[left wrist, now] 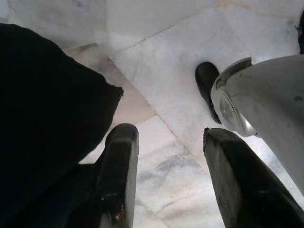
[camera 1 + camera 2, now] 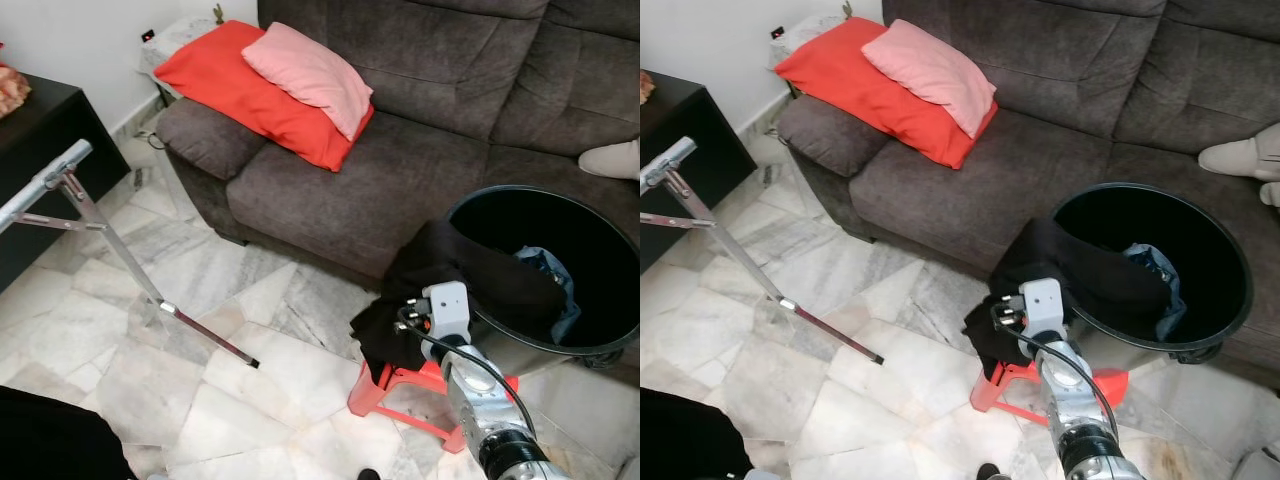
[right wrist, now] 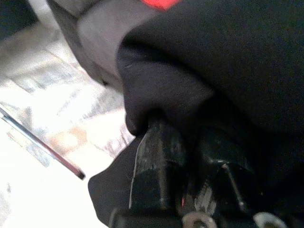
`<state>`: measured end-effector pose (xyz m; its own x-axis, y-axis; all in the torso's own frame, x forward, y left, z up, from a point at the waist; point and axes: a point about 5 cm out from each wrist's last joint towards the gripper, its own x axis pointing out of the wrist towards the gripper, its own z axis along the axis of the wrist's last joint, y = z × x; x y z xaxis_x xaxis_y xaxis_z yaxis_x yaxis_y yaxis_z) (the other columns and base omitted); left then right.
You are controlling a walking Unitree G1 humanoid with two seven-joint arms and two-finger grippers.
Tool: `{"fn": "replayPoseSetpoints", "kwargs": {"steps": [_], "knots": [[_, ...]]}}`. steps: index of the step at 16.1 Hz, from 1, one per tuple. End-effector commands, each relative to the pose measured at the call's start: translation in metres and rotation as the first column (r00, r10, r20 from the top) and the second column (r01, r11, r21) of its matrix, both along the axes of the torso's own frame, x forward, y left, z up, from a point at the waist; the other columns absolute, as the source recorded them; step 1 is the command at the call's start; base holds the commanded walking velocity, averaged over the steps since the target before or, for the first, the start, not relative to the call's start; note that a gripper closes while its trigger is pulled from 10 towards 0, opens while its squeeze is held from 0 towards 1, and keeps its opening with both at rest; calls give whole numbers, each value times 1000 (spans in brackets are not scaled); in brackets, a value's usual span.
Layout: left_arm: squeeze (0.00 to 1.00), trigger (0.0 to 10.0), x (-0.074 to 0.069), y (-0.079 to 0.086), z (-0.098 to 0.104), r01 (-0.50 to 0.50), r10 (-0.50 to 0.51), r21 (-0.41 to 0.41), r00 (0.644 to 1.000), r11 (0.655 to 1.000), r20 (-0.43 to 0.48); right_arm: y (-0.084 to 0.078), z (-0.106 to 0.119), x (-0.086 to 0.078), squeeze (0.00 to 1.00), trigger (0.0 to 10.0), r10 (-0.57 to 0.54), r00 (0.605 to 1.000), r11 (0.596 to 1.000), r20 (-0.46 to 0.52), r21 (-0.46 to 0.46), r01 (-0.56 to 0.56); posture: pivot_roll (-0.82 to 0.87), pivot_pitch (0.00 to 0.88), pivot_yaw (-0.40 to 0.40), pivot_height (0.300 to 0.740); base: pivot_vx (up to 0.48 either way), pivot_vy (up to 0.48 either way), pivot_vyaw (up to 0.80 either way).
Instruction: Hang hanger
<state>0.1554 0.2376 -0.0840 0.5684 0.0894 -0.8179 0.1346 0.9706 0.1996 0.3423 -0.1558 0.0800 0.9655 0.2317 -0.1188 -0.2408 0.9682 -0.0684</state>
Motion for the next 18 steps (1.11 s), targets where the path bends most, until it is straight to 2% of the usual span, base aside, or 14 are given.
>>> {"fn": "replayPoseSetpoints", "kwargs": {"steps": [1, 3, 6, 7, 11, 12, 13, 14, 17, 18], "knots": [[0, 10000, -15, 3, -6, -3, 4, 4, 998, 1000, -55, 5, 5, -3, 0, 0, 43, 999, 999, 17, 26, -43, 7, 227, 10, 740, 0, 0, 0], [0, 10000, -16, 3, -6, -8, 8, 2, 998, 1000, -61, 10, 14, -10, 0, 0, 120, 992, 993, 38, 2, -120, 3, 223, 3, 740, 0, 0, 0], [0, 10000, -19, 1, -8, -13, 13, -4, 998, 1000, -67, 12, 26, -21, 0, 0, 146, 988, 989, 48, -3, -146, -12, 217, -2, 740, 0, 0, 0], [0, 10000, -20, -2, -9, -11, 10, -5, 997, 1000, -73, 16, 37, -24, 0, 0, 153, 985, 987, 78, 28, -155, -21, 217, -4, 740, 0, 0, 0], [0, 10000, -17, -19, -12, -2, 1, -18, 997, 1000, -77, 43, 79, -30, 0, 0, 223, 960, 959, 170, 136, -247, -29, 211, -11, 740, 0, 0, 0], [0, 10000, -15, -23, -12, 1, -2, -21, 997, 1000, -74, 50, 88, -31, 0, 0, 244, 951, 951, 188, 145, -273, -30, 208, -14, 740, 0, 0, 0], [0, 10000, -12, -28, -12, 4, -5, -27, 998, 1000, -68, 64, 107, -35, 0, 0, 297, 926, 934, 233, 133, -333, -30, 206, -16, 740, 0, 0, 0], [0, 10000, -10, -30, -12, 5, -6, -29, 998, 1000, -64, 68, 116, -36, 0, 0, 308, 919, 927, 247, 137, -348, -30, 203, -18, 740, 0, 0, 0], [0, 10000, -6, -42, -13, 8, -10, -39, 998, 999, -59, 66, 149, -35, 0, 0, 282, 899, 923, 334, 163, -350, -33, 198, -21, 740, 0, 0, 0], [0, 10000, 2, -47, -10, 11, -13, -43, 999, 999, -49, 53, 169, -34, 0, 0, 215, 894, 927, 392, 205, -313, -47, 193, -22, 740, 0, 0, 0]]}}
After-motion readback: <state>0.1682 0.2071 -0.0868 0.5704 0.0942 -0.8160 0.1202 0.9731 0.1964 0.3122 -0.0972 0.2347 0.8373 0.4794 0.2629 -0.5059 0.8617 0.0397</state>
